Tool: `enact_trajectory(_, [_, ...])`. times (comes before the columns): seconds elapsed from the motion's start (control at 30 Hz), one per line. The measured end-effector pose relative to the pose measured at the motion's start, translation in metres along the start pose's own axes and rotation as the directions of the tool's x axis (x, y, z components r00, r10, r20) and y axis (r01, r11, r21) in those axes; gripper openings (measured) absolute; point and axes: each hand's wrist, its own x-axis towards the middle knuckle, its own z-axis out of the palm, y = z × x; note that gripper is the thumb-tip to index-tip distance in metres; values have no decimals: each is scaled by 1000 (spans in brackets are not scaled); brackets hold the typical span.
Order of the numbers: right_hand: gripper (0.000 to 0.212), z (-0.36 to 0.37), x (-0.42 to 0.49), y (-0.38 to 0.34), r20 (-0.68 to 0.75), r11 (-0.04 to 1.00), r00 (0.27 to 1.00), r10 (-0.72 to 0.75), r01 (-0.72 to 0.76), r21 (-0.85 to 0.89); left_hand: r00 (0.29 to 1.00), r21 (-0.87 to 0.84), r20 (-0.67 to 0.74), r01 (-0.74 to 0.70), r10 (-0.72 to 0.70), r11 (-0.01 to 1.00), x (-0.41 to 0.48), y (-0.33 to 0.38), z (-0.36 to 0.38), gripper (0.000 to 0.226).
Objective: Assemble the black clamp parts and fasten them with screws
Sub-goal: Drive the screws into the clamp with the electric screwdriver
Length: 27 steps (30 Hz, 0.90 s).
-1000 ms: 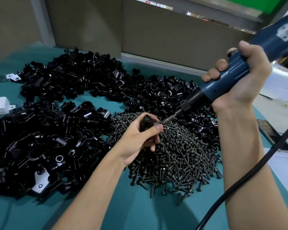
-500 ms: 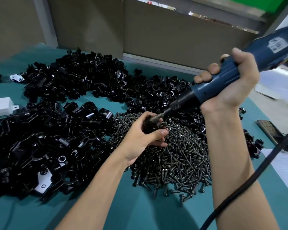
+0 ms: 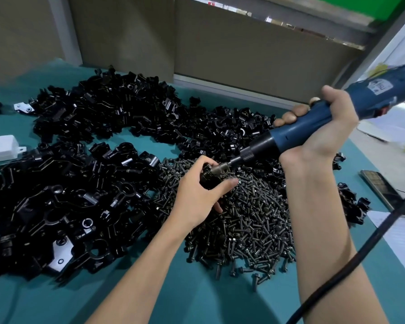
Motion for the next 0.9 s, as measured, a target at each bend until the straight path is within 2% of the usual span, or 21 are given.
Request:
enact_trajectory(0.1, [20, -4, 0, 3, 59, 1000, 998, -9, 8, 9, 1000, 4, 24, 6, -6, 1000, 0, 0, -2, 25])
enact_trajectory(0.2, [15, -8, 0, 5, 197, 1000, 980, -25, 23, 13, 1000, 22, -6, 24, -24, 999, 2, -1, 0, 20])
enact_trajectory(0.27, [14, -9, 1, 4, 284, 999, 959, -19, 11, 30, 999, -29, -11, 34, -35, 999, 3, -2, 0, 19])
enact_trajectory(0.37, [16, -12, 1, 3, 385, 999, 923, -16, -3, 50, 996, -60, 56, 67, -63, 996, 3, -3, -1, 19])
enact_trajectory(0.4, [19, -12, 0, 3, 431, 998, 902, -21, -4, 56, 993, -59, 89, 79, -74, 995, 4, -4, -2, 20])
enact_trajectory(0.5, [49, -9, -3, 3, 547, 998, 836, -32, -1, 59, 983, -125, 162, 103, -82, 987, 4, -6, -2, 23])
enact_trajectory(0.63, [44, -7, -5, 4, 570, 997, 820, -57, 18, 75, 993, -165, 117, 49, -30, 985, 3, -5, -3, 25])
enact_trajectory(0.7, [51, -6, -6, 4, 583, 996, 811, -47, -3, 86, 994, -160, 108, 45, -28, 986, 3, -5, -4, 23])
enact_trajectory(0.9, [54, -9, -8, -4, 721, 990, 693, -8, -97, 104, 926, -144, 367, 149, -87, 978, 3, -3, -9, 19])
